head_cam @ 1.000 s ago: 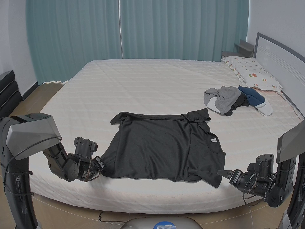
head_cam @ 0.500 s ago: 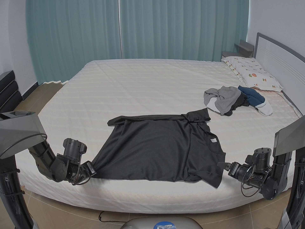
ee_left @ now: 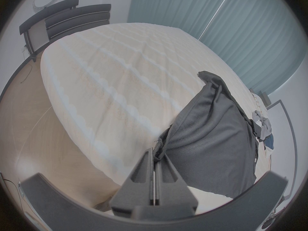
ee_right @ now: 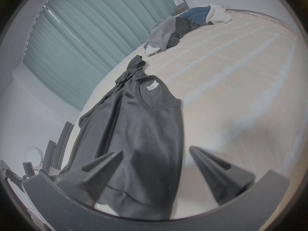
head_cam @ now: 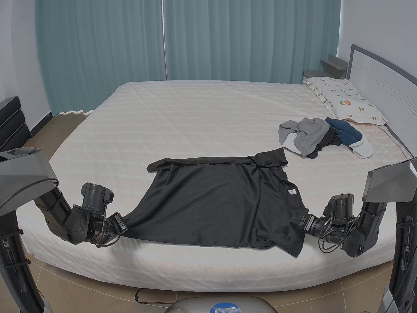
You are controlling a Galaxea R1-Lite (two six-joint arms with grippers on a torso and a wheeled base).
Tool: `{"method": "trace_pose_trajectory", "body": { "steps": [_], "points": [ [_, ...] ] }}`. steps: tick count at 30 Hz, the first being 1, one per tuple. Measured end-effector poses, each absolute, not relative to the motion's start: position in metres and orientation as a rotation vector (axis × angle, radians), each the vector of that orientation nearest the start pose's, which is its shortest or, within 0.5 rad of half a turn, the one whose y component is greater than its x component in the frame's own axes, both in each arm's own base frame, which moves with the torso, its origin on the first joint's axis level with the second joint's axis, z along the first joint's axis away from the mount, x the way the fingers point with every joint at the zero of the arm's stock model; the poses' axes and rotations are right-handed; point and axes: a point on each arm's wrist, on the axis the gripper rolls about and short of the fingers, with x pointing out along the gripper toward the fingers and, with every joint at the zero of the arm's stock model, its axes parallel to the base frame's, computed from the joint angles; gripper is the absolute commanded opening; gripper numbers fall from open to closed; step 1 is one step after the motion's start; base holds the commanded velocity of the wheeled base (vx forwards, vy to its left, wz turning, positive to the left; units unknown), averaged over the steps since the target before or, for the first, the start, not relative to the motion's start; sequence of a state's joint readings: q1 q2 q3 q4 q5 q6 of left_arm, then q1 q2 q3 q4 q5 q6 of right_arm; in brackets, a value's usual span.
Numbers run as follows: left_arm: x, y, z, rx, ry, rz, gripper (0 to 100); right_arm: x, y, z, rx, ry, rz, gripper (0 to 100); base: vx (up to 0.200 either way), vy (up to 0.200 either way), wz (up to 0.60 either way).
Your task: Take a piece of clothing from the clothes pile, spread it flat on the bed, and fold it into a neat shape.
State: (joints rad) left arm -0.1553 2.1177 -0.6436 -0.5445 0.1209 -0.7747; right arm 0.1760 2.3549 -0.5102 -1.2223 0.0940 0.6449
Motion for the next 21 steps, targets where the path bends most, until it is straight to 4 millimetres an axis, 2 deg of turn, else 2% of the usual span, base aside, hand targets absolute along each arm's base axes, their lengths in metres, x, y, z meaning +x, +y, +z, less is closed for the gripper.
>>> {"method": "trace_pose_trajectory", "body": {
  "steps": [6,12,21],
  "points": [
    [0.308,-0.043,0.009,-0.6,0.867,0.326,0,0.327,0.059,-0.031,0.596,0.652,0.057,0,0.0,0.0,0.0],
    [0.312,-0.042,0.011,-0.619,0.853,0.33,0,0.347,0.059,-0.018,0.605,0.59,0.068,0,0.0,0.0,0.0],
    [0.324,-0.038,0.012,-0.682,0.817,0.356,0,0.401,0.062,0.02,0.613,0.458,0.058,0,0.0,0.0,0.0]
  ]
}}
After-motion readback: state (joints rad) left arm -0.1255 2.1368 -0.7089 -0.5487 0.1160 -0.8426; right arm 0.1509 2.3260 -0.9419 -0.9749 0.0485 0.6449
